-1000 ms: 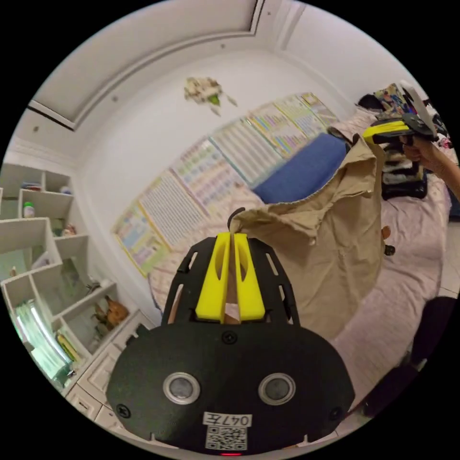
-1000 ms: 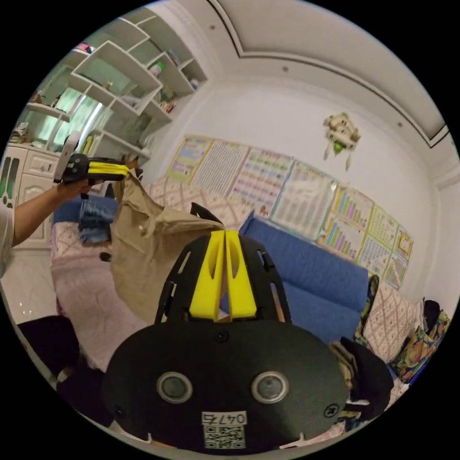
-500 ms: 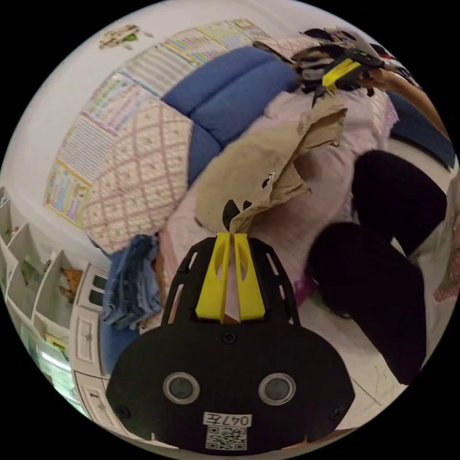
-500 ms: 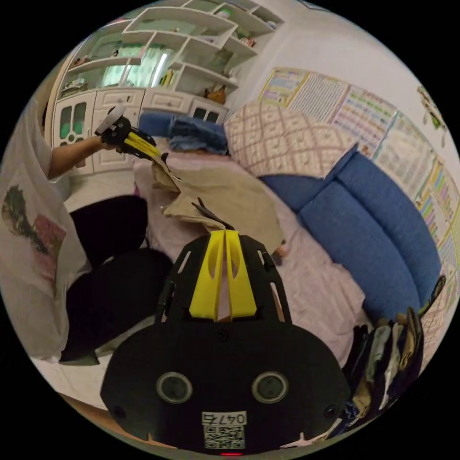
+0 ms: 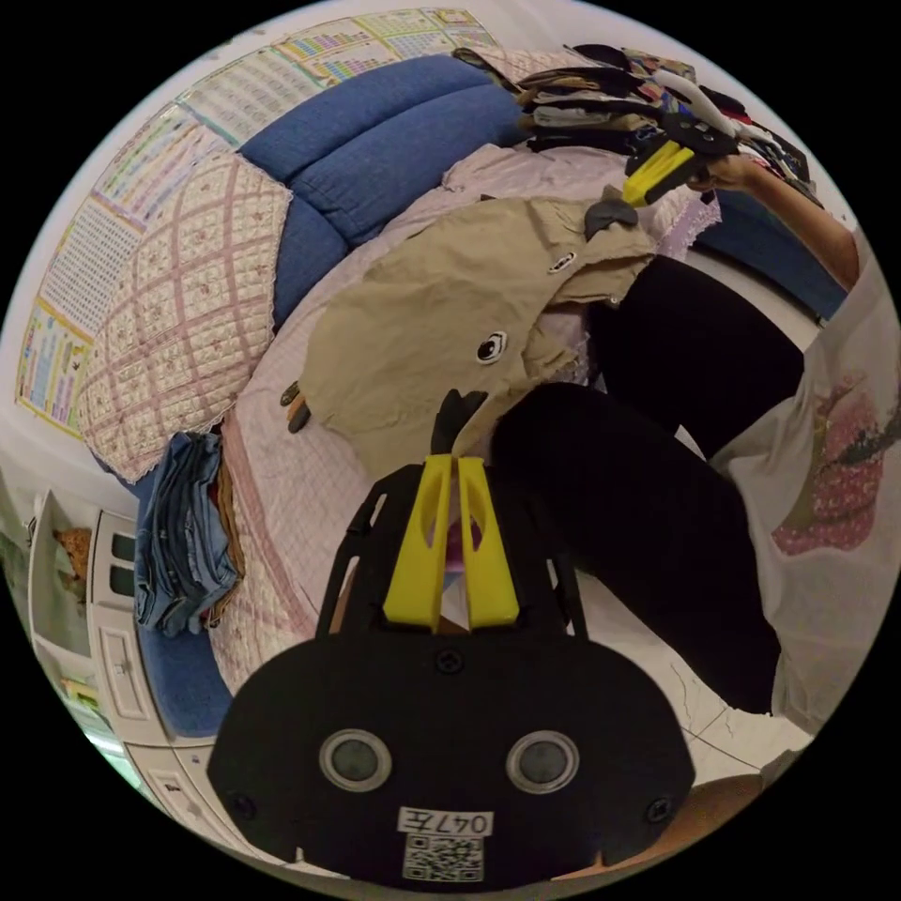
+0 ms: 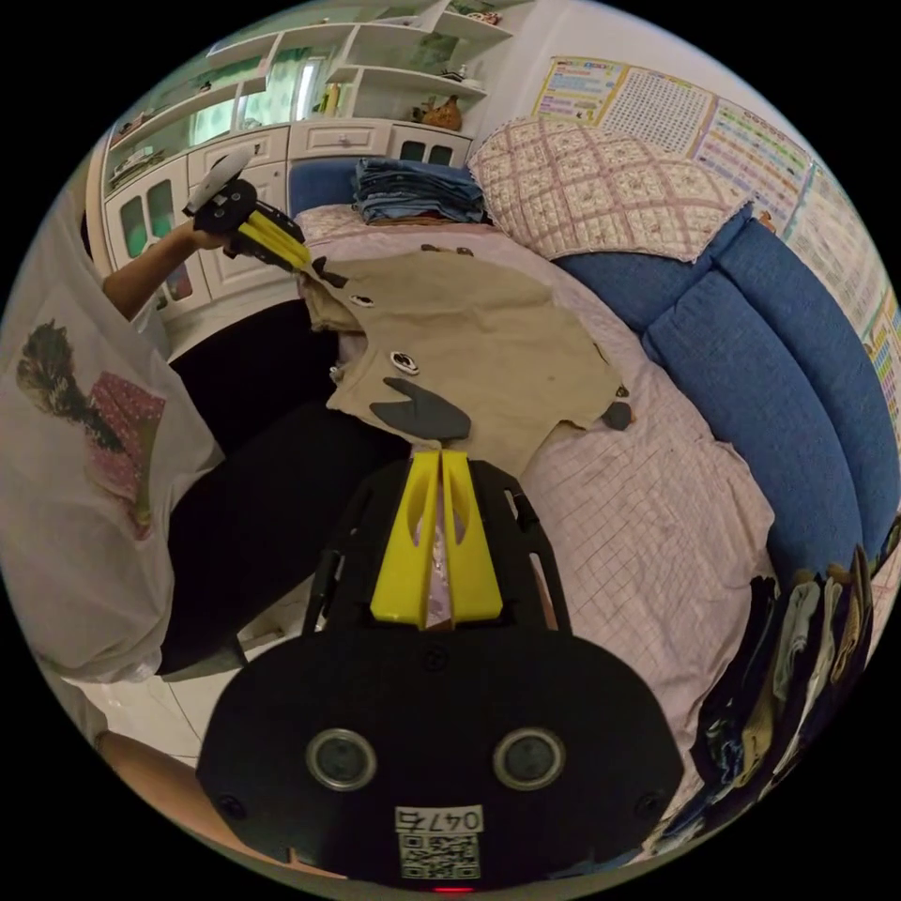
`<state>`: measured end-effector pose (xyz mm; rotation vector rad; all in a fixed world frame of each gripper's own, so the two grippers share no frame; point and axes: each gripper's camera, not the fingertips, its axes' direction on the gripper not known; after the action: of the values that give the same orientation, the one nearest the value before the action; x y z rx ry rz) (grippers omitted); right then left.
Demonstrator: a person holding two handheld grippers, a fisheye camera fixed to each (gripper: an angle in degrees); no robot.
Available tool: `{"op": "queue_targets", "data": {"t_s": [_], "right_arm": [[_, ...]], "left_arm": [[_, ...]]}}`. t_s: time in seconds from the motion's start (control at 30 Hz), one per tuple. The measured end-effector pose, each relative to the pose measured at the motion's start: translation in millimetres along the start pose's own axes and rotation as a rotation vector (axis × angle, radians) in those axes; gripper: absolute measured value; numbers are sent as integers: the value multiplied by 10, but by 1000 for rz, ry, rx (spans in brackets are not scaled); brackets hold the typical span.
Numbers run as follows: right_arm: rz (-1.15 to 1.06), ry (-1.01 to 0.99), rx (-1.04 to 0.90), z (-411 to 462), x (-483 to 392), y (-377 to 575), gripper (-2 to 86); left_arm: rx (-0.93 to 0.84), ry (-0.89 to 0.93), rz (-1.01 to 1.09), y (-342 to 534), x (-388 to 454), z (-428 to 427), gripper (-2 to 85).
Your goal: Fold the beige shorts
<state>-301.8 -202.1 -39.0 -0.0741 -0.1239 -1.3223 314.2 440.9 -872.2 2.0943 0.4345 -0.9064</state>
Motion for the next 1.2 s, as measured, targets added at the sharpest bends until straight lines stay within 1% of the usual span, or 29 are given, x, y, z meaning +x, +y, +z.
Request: {"op": "queue_targets", "data": {"t_s": [0.13, 0.2, 0.3, 0.37, 0.43, 0.5, 0.6, 0.67, 0.73, 0.8, 0.83, 0.9, 1.0, 1.1, 1.13, 1.2], "right_arm": [[22, -63, -18, 129, 55, 39, -5], [6, -100, -63, 273, 46, 52, -4], [-2, -113, -114, 429, 66, 82, 1], [23, -74, -134, 452, 158, 123, 8], [102, -24, -97, 383, 351, 186, 14], [270, 17, 58, 223, 708, 260, 18], [474, 82, 177, 235, 1134, 221, 18], [559, 84, 181, 389, 1375, 131, 20], [630, 44, 179, 612, 1613, 38, 26], [739, -46, 181, 959, 1928, -52, 40], [765, -64, 180, 1047, 1995, -69, 43], [829, -80, 134, 1394, 2191, -156, 51], [853, -80, 39, 1788, 2300, -265, 44], [823, -137, -31, 2052, 2303, -360, 12], [821, -128, -31, 2062, 2287, -371, 9], [796, 11, 23, 1928, 2133, -385, 1]], "left_arm": [[-3, 51, -27, 101, -65, -88, -3], [5, 86, -55, 170, -170, -168, -1], [31, 127, -104, 261, -372, -318, 3], [49, 157, -138, 324, -522, -430, 9], [60, 190, -183, 392, -688, -548, 19], [70, 213, -254, 490, -912, -720, 36], [109, 220, -312, 571, -1138, -976, 47], [138, 204, -330, 572, -1241, -1135, 44], [149, 180, -334, 531, -1325, -1258, 36], [132, 155, -362, 444, -1451, -1334, 26], [126, 160, -377, 423, -1493, -1336, 25], [130, 227, -432, 364, -1671, -1332, 19], [178, 319, -493, 350, -1887, -1362, 15], [177, 348, -512, 338, -2053, -1403, 13], [171, 348, -513, 335, -2080, -1410, 13], [150, 362, -510, 329, -2178, -1433, 12]]}}
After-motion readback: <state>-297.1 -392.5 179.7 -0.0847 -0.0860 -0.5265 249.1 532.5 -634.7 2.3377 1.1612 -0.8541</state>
